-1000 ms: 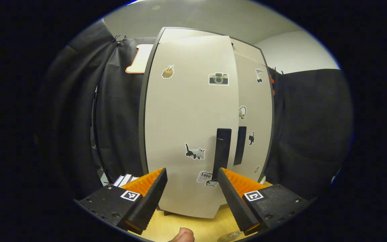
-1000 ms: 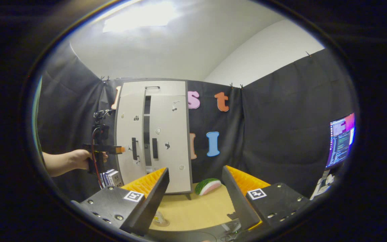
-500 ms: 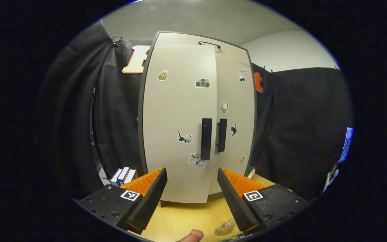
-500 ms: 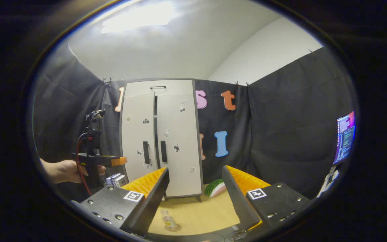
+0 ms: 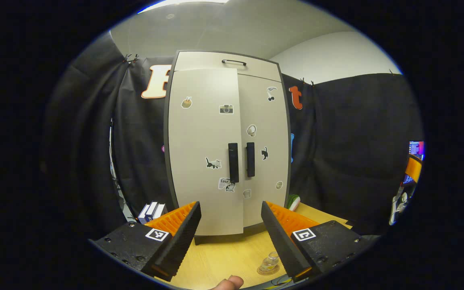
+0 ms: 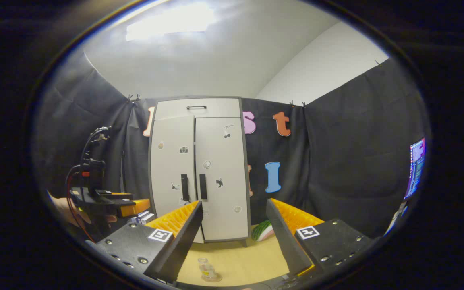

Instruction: Grasp the bottle in the cabinet with the left hand and place it on the coaster, then close the right door with the right hand and the left door with the left hand.

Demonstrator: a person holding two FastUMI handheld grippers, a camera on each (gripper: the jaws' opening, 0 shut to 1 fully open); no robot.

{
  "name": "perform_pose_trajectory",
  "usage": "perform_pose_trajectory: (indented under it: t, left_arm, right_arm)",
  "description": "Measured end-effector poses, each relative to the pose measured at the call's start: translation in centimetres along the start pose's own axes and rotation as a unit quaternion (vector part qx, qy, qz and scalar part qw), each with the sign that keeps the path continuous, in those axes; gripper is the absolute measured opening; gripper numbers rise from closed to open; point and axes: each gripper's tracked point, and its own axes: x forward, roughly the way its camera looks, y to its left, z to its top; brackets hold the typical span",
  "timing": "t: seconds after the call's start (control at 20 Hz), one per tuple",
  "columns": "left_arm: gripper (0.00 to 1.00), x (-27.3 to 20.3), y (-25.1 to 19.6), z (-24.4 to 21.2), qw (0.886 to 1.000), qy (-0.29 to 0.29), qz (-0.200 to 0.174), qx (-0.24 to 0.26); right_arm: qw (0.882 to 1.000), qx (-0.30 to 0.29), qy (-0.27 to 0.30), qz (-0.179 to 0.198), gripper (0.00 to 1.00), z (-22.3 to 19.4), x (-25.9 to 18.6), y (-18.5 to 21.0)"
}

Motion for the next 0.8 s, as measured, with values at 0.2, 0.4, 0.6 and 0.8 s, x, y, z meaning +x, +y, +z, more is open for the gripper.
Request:
perform_pose_trajectory:
  t: [0.2,0.4,0.6,0.8]
  left_arm:
    - [0.94,0.7,0.2,-0.3,1.000,0.002,0.017,-0.004]
    - [0.95,1.5,0.2,-1.1,0.999,0.009,0.042,-0.021]
    - [0.95,2.8,-1.2,-0.4,0.998,0.001,0.057,-0.026]
    - [0.95,4.4,-2.3,0.7,0.996,-0.009,0.076,-0.033]
  right_arm:
    - [1.000,-0.009,-0.004,0.002,0.96,-0.1,0.4,-0.1]
    - [1.000,-0.027,-0.005,0.011,0.96,0.2,0.6,0.6]
    - [0.999,-0.021,-0.005,0.033,0.96,0.8,1.4,0.6]
    - [0.999,-0.025,-0.021,0.036,0.96,1.4,2.3,0.0]
